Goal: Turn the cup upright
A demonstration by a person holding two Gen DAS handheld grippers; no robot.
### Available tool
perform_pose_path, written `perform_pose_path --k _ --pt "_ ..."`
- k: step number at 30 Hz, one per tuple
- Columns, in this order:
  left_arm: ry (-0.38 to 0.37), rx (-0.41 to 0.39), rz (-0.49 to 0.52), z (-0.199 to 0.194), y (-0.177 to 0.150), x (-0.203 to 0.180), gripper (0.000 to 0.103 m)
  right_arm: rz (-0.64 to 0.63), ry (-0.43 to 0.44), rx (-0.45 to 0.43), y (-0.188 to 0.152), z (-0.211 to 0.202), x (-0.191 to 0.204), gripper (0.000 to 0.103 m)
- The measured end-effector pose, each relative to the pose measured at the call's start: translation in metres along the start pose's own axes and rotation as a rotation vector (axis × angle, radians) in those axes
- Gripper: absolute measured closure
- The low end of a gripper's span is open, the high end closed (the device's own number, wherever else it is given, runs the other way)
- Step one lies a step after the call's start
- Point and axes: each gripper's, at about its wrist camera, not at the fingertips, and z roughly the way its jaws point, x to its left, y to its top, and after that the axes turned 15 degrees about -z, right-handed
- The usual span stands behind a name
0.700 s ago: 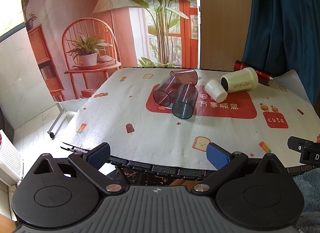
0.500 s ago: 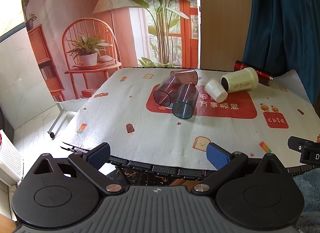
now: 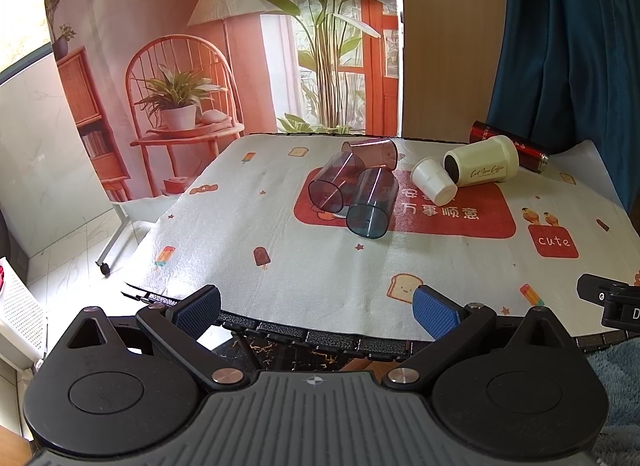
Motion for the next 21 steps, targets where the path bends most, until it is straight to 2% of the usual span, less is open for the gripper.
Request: perform_pose_path --k 14,21 --pt "0.013 0.020 0.008 0.006 0.003 -0.002 0.000 0.017 0.038 0.017 -0.001 0.008 0.000 0.000" --pt "0.026 0.053 -0.001 0.021 0.010 0.001 0.000 0.027 0.045 0.030 0.002 0.017 -0.004 0.000"
